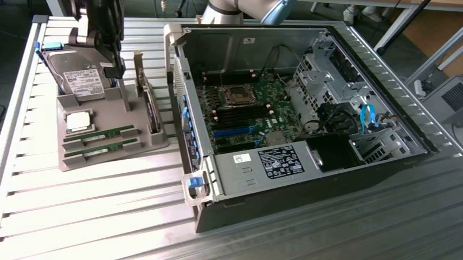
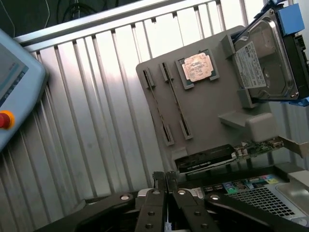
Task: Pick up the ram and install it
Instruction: 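Pick up the ram and move it above insertion slot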
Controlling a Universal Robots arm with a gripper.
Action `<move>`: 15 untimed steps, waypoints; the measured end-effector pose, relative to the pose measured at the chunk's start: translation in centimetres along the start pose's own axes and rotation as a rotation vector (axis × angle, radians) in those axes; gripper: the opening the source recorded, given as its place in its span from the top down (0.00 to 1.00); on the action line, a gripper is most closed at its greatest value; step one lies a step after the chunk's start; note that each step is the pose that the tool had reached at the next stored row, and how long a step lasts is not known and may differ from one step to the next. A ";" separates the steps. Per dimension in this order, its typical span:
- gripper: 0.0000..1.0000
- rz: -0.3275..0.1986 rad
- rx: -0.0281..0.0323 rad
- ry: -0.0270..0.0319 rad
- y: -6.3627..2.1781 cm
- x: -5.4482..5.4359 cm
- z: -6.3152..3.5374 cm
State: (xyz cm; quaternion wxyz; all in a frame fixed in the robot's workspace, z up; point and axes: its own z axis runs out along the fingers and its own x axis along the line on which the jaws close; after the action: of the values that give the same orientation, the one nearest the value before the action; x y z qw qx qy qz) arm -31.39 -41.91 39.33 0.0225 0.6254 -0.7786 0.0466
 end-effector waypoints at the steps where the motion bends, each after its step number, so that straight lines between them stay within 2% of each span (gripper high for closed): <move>1: 0.87 -0.005 0.0007 0.0008 0.00 0.0 0.00; 4: 0.87 -0.024 0.0031 0.0031 0.00 0.0 0.00; 10: 0.87 -0.091 0.0127 0.0147 0.00 0.0 0.00; 15: 0.87 -0.185 0.0241 0.0205 0.00 0.0 0.00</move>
State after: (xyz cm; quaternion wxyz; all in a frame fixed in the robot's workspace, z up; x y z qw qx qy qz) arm -31.39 -41.91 39.34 0.0271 0.6943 -0.7166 0.0601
